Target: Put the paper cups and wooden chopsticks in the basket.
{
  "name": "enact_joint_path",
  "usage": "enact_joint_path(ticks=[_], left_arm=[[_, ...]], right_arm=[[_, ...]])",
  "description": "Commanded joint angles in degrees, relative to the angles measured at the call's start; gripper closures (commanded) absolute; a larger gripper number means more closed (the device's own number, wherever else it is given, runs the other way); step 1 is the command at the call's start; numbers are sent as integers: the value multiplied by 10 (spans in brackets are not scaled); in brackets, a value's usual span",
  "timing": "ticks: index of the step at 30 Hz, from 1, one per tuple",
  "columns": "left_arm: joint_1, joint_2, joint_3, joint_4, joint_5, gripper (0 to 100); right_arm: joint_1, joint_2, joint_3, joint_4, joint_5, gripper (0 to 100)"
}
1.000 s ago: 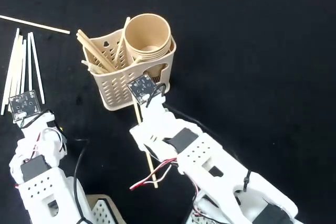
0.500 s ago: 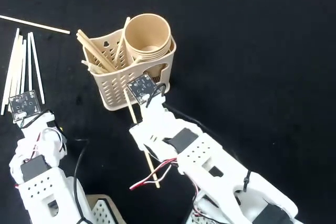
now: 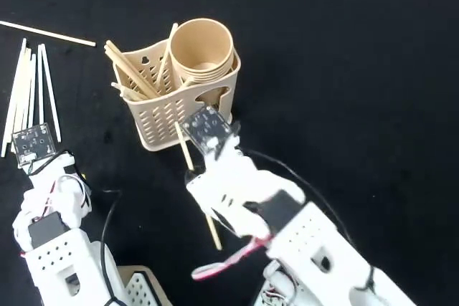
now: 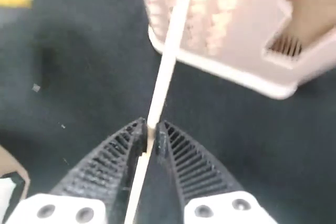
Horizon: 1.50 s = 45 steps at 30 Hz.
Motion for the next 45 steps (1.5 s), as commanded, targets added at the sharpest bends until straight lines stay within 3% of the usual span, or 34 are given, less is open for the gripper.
enact_joint_path(ticks=[1, 5, 11, 22, 27, 35, 45], left_arm=[[1, -5, -2, -5, -4, 855], [1, -5, -2, -5, -4, 855], [1, -5, -2, -5, -4, 855], [1, -5, -2, -5, -4, 855], [1, -5, -2, -5, -4, 855], [1, -5, -2, -6, -4, 855], [2, -5, -2, -6, -3, 855]], right_arm=[[-28, -94, -33, 11, 35, 986], [-74, -186, -63, 13, 64, 986], [-81, -234, -131, -33, 71, 986], [-77, -85, -137, -426, 73, 986], [-15, -13, -137, -561, 142, 986], [46, 70, -110, -602, 147, 986], [47, 152, -52, -653, 147, 979]])
